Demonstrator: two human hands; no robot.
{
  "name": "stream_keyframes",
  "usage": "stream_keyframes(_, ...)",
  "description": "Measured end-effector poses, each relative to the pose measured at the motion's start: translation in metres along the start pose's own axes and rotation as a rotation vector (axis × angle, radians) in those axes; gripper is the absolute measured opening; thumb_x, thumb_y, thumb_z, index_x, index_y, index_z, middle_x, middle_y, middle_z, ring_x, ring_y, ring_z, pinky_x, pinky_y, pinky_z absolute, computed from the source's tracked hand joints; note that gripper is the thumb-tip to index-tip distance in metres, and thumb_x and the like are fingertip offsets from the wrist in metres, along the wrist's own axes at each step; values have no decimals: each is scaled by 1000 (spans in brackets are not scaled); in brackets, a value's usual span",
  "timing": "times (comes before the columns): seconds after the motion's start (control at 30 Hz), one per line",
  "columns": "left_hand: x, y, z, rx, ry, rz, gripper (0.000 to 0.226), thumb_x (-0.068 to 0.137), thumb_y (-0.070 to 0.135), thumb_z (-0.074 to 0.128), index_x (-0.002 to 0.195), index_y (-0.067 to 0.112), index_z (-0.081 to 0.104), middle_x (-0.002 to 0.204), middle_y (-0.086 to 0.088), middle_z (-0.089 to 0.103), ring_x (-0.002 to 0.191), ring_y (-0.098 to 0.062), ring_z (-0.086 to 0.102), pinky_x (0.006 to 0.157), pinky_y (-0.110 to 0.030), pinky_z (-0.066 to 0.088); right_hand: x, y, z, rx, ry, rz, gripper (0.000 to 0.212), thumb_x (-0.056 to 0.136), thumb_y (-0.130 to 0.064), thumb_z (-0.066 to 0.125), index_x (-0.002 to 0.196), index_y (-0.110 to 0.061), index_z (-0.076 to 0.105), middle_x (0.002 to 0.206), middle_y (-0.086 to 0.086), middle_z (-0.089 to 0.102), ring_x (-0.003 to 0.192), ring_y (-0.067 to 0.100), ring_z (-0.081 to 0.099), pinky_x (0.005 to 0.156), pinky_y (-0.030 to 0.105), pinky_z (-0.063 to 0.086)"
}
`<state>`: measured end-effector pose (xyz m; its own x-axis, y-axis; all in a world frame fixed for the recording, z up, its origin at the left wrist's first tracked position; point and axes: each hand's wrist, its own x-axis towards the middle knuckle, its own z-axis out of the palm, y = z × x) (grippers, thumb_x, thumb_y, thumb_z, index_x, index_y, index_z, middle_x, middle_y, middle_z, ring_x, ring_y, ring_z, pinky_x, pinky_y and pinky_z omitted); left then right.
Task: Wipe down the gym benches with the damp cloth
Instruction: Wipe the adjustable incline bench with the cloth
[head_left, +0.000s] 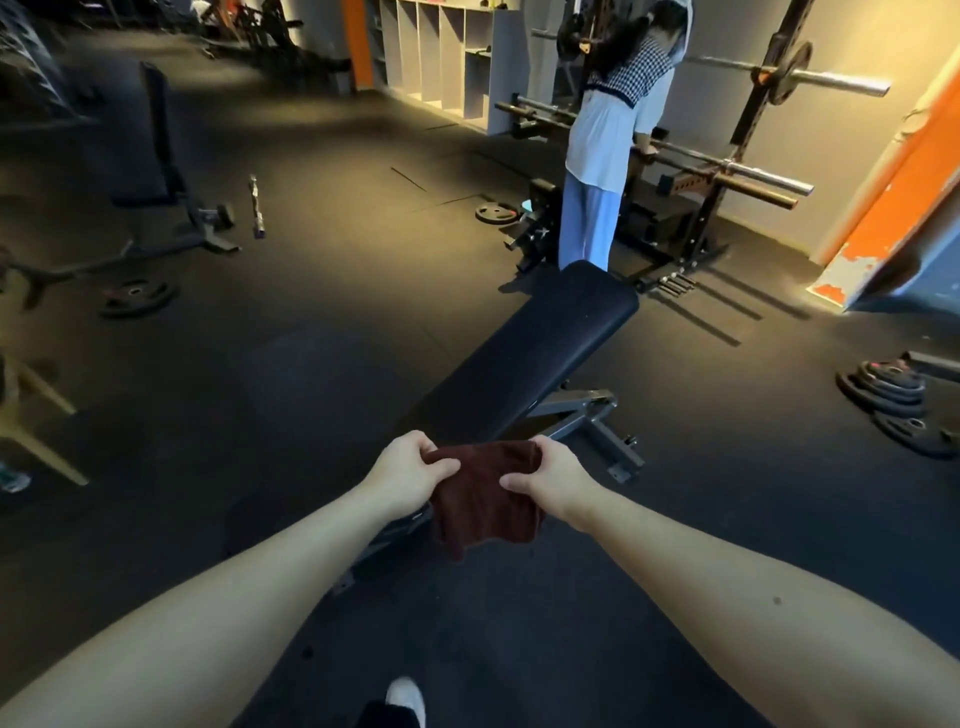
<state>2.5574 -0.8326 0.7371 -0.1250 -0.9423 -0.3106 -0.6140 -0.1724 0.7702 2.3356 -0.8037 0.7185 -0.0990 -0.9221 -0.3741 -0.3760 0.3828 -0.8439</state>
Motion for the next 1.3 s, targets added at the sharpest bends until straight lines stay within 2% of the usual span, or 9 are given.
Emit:
stream_keyframes(0.17, 115, 32, 20, -28, -144, 39, 26, 82, 35, 77, 89, 16, 61, 83, -6, 73, 75, -27, 73, 76, -48, 61, 97, -9, -31, -36, 197, 66, 36, 84, -18, 81, 109, -21, 56, 103, -5, 67, 94, 10, 65, 81, 29, 54)
stream_keyframes(0.33, 240, 73, 37, -22, -231, 111, 21, 84, 26, 78, 88, 14, 61, 84, -4, 71, 74, -19, 67, 76, -39, 56, 185, -33, -81, -84, 327, 148, 33, 89, -11, 70, 112, -19, 49, 100, -3, 62, 88, 7, 59, 76, 29, 53)
stream_keyframes(0.43, 306, 99, 45, 16, -314, 150, 18, 85, 24, 78, 94, 18, 64, 92, 0, 71, 83, -16, 68, 80, -33, 54, 233, -43, -115, -64, 365, 168, 30, 90, -5, 62, 114, -19, 51, 99, -7, 63, 88, 6, 60, 68, 21, 49)
stream_keyframes(0.57, 378, 141, 65, 26, -372, 157, 15, 88, 21, 76, 98, 16, 66, 92, -4, 73, 80, -21, 72, 80, -36, 58, 293, -43, -164, -80, 420, 200, 31, 88, -5, 62, 112, -21, 55, 101, -7, 65, 99, 16, 63, 80, 27, 49)
stream_keyframes(0.73, 451, 188, 110, 44, -365, 136, 19, 90, 26, 75, 95, 12, 64, 86, -6, 74, 74, -22, 74, 80, -41, 61, 366, -28, -223, -109, 453, 183, 24, 90, -10, 67, 110, -19, 57, 102, -4, 68, 99, 19, 65, 88, 34, 51)
stream_keyframes(0.87, 496, 221, 150, 65, -315, 84, 17, 94, 23, 71, 99, 10, 61, 87, -4, 71, 65, -15, 72, 63, -28, 58, 423, -17, -271, -137, 406, 149, 25, 91, -8, 62, 111, -19, 54, 100, -5, 63, 98, 18, 61, 82, 27, 43)
stream_keyframes(1.03, 552, 241, 195, 88, -216, -22, 20, 90, 25, 74, 86, 17, 57, 88, -1, 66, 81, -17, 66, 82, -36, 56, 491, -8, -321, -209, 370, 98, 29, 86, -2, 55, 107, -19, 44, 98, 2, 62, 90, 22, 60, 75, 31, 42)
stream_keyframes(1.13, 586, 240, 220, 115, -199, -60, 23, 88, 31, 74, 83, 19, 55, 86, 0, 62, 82, -18, 62, 80, -35, 52, 531, -3, -339, -284, 419, 32, 28, 84, 0, 55, 100, -19, 42, 102, 8, 59, 83, 26, 57, 70, 35, 41)
stream_keyframes(1.3, 636, 232, 262, 165, -212, -40, 22, 89, 32, 72, 80, 20, 56, 82, 2, 64, 79, -18, 63, 75, -35, 52, 591, 10, -348, -442, 476, -23, 28, 87, 1, 54, 105, -18, 42, 113, 4, 43, 79, 30, 53, 69, 40, 42)
